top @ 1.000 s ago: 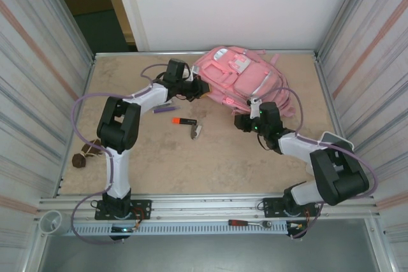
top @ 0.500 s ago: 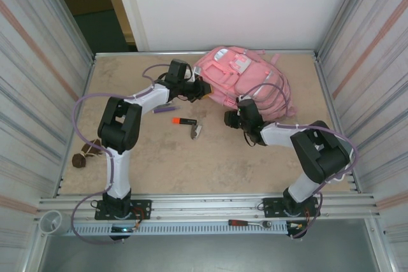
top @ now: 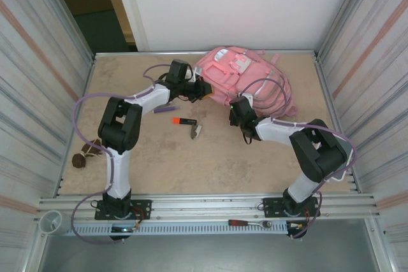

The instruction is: Pack the student bag

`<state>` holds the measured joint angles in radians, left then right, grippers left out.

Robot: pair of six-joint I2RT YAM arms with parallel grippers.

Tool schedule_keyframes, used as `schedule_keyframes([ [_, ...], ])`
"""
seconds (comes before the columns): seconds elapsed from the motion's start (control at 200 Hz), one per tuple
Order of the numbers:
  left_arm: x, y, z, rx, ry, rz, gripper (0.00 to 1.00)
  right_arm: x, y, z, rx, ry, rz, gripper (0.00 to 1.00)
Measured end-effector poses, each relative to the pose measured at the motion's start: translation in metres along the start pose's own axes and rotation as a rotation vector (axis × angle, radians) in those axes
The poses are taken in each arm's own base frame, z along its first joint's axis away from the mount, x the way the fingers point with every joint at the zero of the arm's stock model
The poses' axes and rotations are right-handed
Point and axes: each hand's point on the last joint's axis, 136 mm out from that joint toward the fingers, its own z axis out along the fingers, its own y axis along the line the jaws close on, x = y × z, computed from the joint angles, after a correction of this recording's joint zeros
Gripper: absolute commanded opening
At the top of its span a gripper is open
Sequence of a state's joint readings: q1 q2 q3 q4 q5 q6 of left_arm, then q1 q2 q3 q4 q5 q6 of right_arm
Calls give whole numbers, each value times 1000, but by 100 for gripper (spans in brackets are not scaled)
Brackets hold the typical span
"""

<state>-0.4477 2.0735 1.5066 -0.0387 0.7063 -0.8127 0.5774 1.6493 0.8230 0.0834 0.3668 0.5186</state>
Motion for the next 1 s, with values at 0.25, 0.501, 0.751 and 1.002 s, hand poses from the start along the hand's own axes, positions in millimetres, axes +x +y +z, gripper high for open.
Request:
schedule_keyframes([
  [0.25, 2, -1, 1, 1, 4, 3, 0, 5, -10, 2, 12, 39, 2, 16],
  [0.501, 2, -2, 2, 2, 5, 3, 0, 4, -14, 0, -15, 66, 11, 3],
  [0.751, 3, -1, 2, 3, 3, 5, 0, 2, -14, -1, -48, 82, 5, 0],
  [1.002, 2, 5, -1, -4, 0, 3, 0, -1, -19, -14, -62, 74, 5, 0],
])
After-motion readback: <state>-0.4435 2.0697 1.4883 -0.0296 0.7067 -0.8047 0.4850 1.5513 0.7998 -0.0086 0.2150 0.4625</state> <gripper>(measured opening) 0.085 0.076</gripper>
